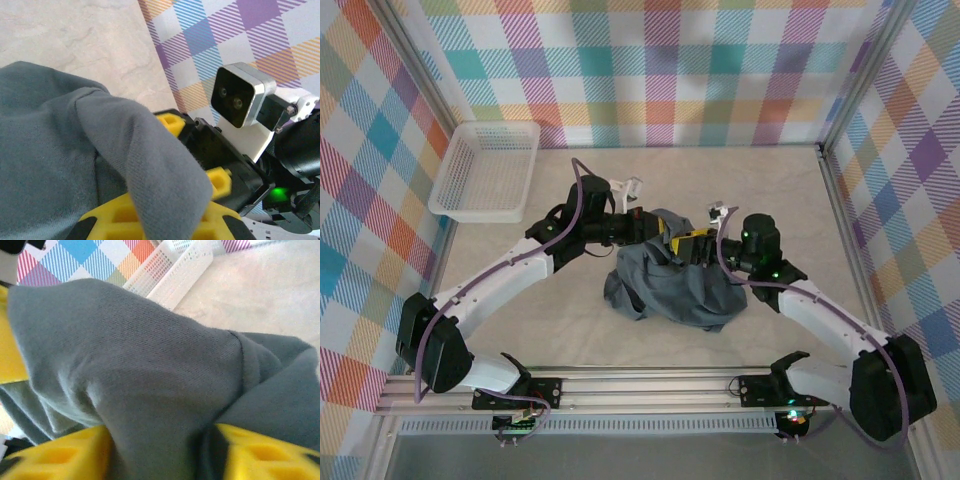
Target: Fold the inside-out t-shirt
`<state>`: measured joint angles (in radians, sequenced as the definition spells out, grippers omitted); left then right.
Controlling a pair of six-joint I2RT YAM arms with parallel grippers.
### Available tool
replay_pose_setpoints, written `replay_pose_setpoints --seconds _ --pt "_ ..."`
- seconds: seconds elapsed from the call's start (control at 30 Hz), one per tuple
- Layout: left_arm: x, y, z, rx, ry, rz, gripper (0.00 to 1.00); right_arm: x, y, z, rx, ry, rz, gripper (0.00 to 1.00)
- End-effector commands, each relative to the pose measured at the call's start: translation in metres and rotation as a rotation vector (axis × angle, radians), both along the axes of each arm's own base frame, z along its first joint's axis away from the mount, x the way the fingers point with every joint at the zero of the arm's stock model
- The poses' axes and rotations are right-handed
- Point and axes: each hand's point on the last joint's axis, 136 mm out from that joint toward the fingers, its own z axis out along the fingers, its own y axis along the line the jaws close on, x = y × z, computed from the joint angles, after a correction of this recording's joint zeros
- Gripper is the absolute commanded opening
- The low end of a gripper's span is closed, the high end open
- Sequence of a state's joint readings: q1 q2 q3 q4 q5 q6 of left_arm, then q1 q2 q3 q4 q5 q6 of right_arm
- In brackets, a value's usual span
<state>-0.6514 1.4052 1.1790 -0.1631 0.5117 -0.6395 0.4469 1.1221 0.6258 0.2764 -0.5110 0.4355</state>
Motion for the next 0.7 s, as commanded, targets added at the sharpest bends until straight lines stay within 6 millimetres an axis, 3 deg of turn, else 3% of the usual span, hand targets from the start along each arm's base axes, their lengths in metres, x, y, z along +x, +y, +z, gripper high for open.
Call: replay_pose_setpoints --seconds 0.0,0.03,0.07,0.13,0.17,0.27,0.37,0.5,0.67 --pt "0.009 0.013 0.013 0.028 -0.051 0.037 0.00 -0.009 0.009 0.039 0.085 -0.052 0.067 0.17" --pt "0.015 0.020 0.005 0.071 -0.057 0.054 0.00 -0.015 0.011 0.048 0.119 -0.043 0.090 0.05" --pt "0.023 0.029 -0.004 0.110 -0.069 0.076 0.00 -0.020 0.013 0.057 0.150 -0.028 0.113 0.00" --pt "0.040 0.049 -0.036 0.194 -0.042 0.111 0.00 -0.033 0.019 0.075 0.232 0.020 0.196 0.00" --pt "0.045 0.049 -0.040 0.178 -0.042 0.097 0.00 -0.039 0.023 0.083 0.275 0.046 0.243 0.00" --pt "0.047 0.040 -0.036 0.126 -0.087 0.034 0.04 -0.044 0.029 0.096 0.339 0.125 0.313 0.00" --pt "0.043 0.042 -0.029 0.104 -0.143 0.033 0.21 -0.038 0.032 0.092 0.335 0.180 0.304 0.00" --pt "0.028 0.067 -0.018 0.140 -0.207 0.108 0.37 -0.027 0.030 0.078 0.301 0.207 0.258 0.00" --pt "-0.002 0.099 -0.013 0.213 -0.266 0.198 0.40 -0.017 0.031 0.075 0.301 0.233 0.241 0.00"
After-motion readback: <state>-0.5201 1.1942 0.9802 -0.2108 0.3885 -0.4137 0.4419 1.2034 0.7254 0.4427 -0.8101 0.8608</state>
